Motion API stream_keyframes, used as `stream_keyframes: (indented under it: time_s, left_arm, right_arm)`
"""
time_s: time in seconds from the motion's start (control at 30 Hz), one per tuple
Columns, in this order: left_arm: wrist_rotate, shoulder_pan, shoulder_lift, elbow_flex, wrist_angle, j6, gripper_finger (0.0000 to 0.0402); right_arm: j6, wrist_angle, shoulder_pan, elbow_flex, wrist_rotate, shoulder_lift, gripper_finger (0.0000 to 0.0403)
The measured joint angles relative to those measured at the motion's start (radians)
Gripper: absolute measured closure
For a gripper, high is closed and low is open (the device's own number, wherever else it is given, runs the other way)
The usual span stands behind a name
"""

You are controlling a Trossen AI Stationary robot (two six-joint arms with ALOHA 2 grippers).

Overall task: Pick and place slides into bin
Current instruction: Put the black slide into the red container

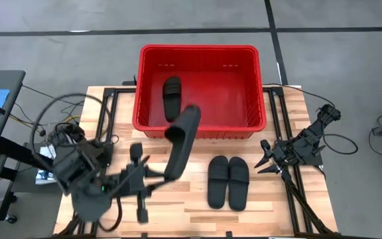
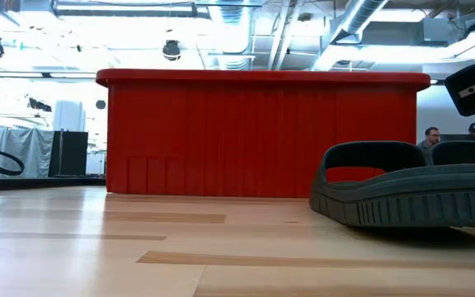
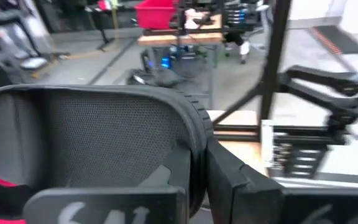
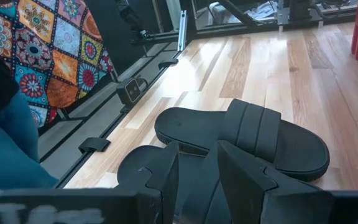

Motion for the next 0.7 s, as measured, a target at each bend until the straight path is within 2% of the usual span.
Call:
stream_keyframes:
  time_s: [0.2,0.47,0.7]
  left_arm:
    - [0.05,0.136,-0.055,0.0,-0.07,0.115,0.0392]
    - [0.209,0.378,-0.093,0.0,-0.184,0.186,0.0392]
    - [0.384,0.583,-0.094,0.0,-0.188,0.31,0.0392]
  right_arm:
    - [0.0,0.0,0.0,0.0,0.0,0.0,0.03]
    - [0.0,0.0,0.0,0.0,0.0,0.0,0.03]
    - [0.0,0.0,0.0,0.0,0.0,0.0,0.03]
